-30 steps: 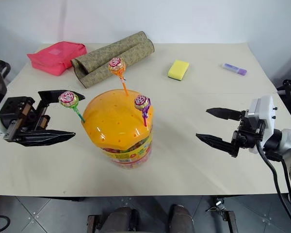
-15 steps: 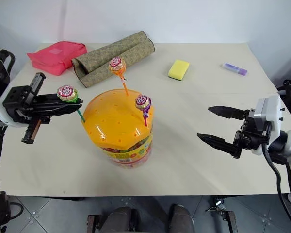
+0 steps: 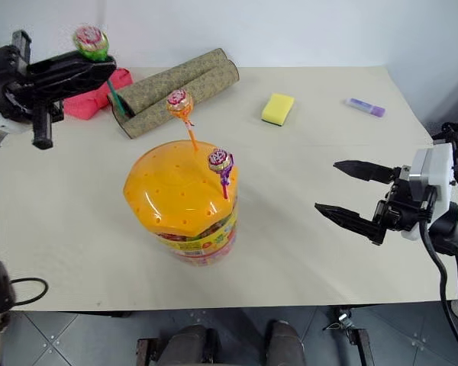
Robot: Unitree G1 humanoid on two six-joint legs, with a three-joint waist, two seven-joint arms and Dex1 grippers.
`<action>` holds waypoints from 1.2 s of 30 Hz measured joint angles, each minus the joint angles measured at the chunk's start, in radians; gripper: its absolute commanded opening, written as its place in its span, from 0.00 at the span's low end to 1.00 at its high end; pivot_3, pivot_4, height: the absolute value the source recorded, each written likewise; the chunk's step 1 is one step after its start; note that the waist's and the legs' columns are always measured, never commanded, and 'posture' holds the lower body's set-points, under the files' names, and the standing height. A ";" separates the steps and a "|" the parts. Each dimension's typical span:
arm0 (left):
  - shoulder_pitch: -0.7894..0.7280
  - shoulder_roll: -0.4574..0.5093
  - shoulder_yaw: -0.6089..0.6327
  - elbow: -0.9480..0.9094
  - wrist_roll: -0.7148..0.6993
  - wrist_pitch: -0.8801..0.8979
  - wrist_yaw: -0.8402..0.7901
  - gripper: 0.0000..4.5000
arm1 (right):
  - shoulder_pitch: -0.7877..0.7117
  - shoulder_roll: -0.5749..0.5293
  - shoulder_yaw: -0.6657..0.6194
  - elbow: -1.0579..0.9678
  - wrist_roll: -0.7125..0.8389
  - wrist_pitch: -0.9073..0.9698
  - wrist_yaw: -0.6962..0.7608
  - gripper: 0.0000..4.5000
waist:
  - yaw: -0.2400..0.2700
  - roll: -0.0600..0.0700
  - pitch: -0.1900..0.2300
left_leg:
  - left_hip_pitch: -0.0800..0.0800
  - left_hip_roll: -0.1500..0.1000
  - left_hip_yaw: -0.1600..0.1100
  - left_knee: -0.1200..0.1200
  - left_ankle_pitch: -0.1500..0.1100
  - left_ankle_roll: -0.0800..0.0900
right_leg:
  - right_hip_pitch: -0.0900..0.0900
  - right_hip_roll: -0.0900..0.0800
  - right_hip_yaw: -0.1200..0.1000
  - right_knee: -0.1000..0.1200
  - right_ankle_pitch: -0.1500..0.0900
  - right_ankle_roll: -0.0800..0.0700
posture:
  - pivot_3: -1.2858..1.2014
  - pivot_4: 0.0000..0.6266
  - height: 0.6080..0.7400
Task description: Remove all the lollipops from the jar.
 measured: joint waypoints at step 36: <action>0.262 0.205 -0.211 0.057 0.311 0.407 0.054 0.99 | 0.034 -0.009 -0.006 -0.010 0.024 0.029 -0.036 1.00 | 0.005 -0.004 0.002 | -0.006 0.000 0.007 0.000 0.000 0.000 | -0.012 0.000 0.006 0.007 0.000 0.000 | 0.52 0.24 1.00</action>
